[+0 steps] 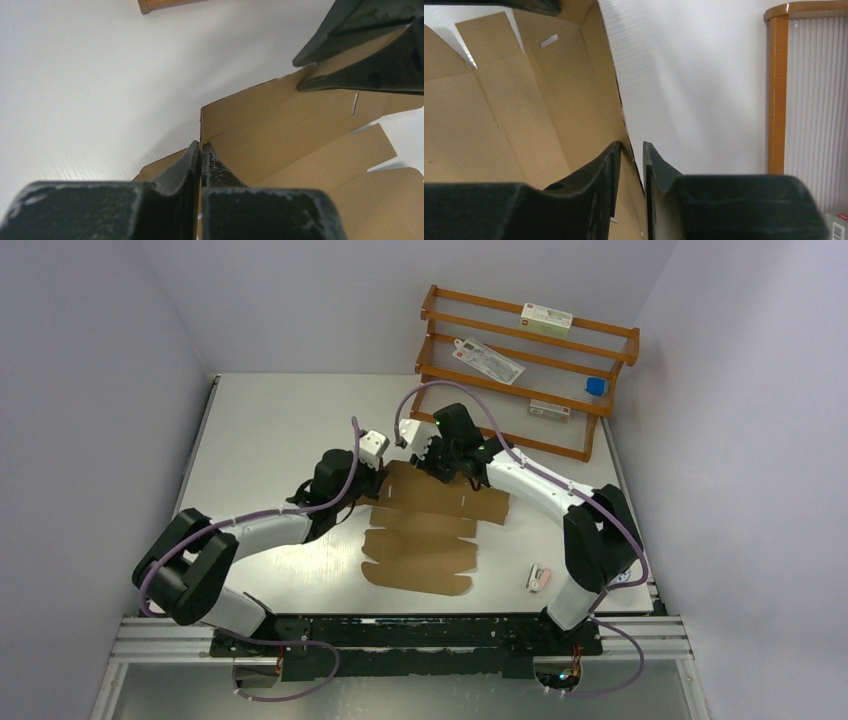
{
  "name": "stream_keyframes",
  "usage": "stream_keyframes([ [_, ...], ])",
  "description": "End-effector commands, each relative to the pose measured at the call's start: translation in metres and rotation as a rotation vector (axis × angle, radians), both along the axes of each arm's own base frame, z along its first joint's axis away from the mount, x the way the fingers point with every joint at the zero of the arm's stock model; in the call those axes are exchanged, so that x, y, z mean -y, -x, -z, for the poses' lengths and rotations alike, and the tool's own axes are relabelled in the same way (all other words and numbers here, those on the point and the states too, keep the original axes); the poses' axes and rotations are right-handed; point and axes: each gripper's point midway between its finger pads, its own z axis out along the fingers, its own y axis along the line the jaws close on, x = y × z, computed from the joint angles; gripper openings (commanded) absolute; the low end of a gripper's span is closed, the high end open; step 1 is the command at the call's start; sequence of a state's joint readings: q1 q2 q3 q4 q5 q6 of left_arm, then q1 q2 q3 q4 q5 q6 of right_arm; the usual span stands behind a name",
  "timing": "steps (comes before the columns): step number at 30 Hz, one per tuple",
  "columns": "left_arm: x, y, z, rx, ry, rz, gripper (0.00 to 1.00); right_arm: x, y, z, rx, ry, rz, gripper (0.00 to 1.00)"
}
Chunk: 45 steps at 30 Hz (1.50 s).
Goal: Fold the paper box
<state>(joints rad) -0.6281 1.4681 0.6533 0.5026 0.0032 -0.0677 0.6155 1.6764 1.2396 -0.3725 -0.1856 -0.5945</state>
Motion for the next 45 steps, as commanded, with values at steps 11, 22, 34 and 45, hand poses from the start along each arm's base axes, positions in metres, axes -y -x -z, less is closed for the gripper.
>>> stream_keyframes([
  [11, -0.004, 0.008, -0.012, 0.013, 0.078, -0.065, 0.24, -0.007, 0.020, 0.014, 0.065, 0.122, -0.040, 0.00],
  [22, -0.043, 0.029, 0.001, -0.140, 0.113, -0.235, 0.69, -0.008, 0.026, 0.002, 0.128, 0.108, -0.053, 0.00],
  [34, -0.073, 0.060, 0.068, -0.405, 0.208, -0.199, 0.75, -0.009, 0.028, 0.010, 0.127, 0.128, -0.061, 0.00],
  [45, -0.050, 0.063, 0.090, -0.506, 0.264, -0.081, 0.72, -0.011, 0.031, 0.019, 0.113, 0.144, -0.072, 0.00],
])
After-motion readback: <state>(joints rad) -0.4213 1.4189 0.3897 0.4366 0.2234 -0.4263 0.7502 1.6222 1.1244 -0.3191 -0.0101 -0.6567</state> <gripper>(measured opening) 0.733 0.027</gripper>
